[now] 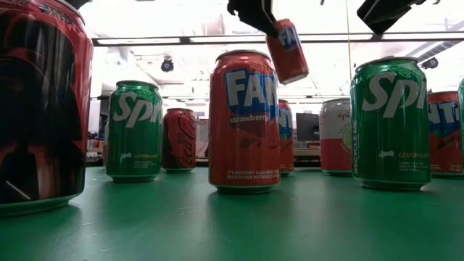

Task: Place canned beverage on shelf
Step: Put the red soda can on the shelf

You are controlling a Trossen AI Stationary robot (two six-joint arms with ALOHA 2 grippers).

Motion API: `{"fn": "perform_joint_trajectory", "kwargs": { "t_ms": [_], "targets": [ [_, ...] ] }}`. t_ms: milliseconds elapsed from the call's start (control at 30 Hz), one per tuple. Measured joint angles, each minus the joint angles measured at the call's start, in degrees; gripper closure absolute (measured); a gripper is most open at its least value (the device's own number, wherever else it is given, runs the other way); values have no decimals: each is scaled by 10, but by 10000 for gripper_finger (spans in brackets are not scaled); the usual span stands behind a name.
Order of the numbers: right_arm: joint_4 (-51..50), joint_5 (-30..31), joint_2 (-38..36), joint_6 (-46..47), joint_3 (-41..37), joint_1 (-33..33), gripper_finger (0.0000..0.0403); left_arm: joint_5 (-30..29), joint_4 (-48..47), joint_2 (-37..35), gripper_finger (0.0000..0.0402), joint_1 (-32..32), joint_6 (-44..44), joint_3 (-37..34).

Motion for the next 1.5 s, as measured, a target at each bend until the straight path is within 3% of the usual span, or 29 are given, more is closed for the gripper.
{"fn": "perform_joint_trajectory", "kwargs": {
  "t_ms": [200,633,1500],
  "targets": [
    [0,0,1,0,-12,0,394,-29,12,38,133,13,-1,0],
    [5,1,0,0,-35,0,394,-34,40,89,133,26,-3,0],
    [17,1,0,-1,-35,0,394,-33,24,110,132,61,-22,2]
  ]
}}
